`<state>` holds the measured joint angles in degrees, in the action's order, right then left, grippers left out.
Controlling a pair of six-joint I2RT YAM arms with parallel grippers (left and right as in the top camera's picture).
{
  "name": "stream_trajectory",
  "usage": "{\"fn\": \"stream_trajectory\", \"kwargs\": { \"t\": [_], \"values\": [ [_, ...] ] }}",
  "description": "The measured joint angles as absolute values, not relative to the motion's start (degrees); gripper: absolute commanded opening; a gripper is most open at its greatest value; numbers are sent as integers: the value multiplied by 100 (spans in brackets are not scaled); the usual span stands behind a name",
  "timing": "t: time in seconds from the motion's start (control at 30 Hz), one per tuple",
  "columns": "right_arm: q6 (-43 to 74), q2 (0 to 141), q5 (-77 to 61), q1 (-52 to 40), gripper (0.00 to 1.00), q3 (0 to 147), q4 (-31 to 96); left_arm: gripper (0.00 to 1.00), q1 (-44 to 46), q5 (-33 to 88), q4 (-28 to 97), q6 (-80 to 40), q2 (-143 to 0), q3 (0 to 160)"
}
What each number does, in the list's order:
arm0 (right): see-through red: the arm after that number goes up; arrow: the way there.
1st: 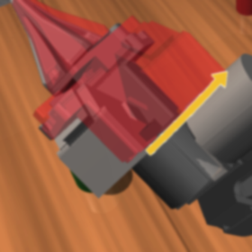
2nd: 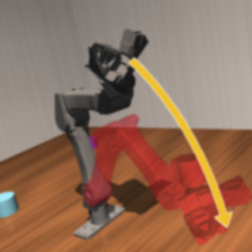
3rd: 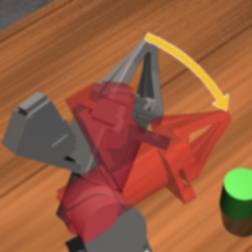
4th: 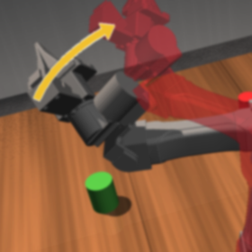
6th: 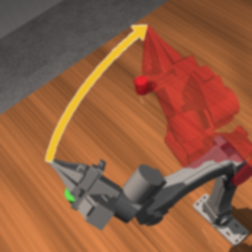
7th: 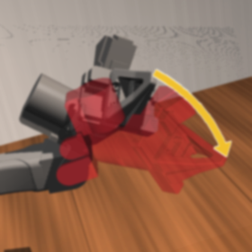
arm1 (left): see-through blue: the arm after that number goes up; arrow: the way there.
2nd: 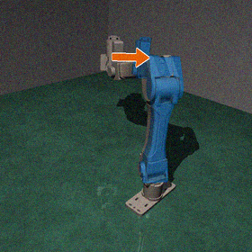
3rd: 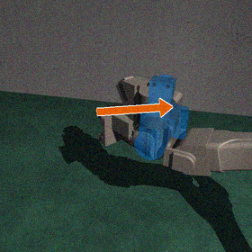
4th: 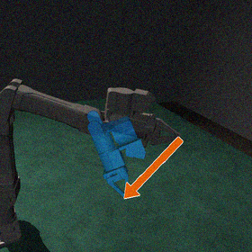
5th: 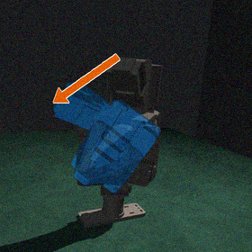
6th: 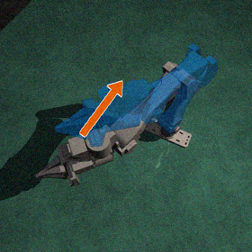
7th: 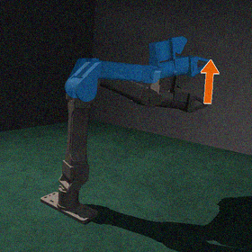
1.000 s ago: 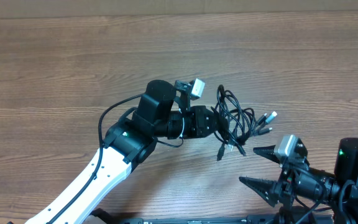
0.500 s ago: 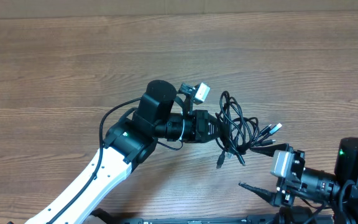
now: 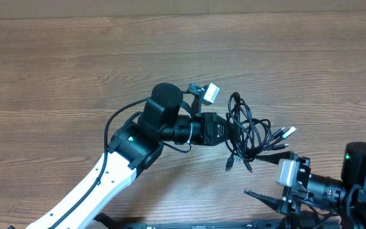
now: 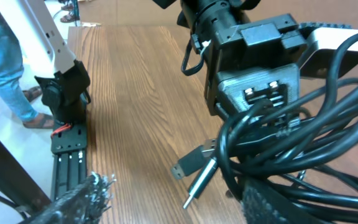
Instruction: Untangle cables
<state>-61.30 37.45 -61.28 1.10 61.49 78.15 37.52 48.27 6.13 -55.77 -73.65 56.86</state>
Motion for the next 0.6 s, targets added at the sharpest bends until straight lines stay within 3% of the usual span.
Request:
{"fn": "stream_trajectory", "kwargs": {
  "t": [0.33, 0.6],
  "values": [
    [-6158, 3745, -6128, 110, 52, 6149, 7854, 4, 3793, 4720, 458, -5802, -7365, 5686],
    [-6158, 3745, -6130, 110, 50, 6149, 7802, 4, 4123, 4515, 296, -5885, -7365, 5686]
  ]
}}
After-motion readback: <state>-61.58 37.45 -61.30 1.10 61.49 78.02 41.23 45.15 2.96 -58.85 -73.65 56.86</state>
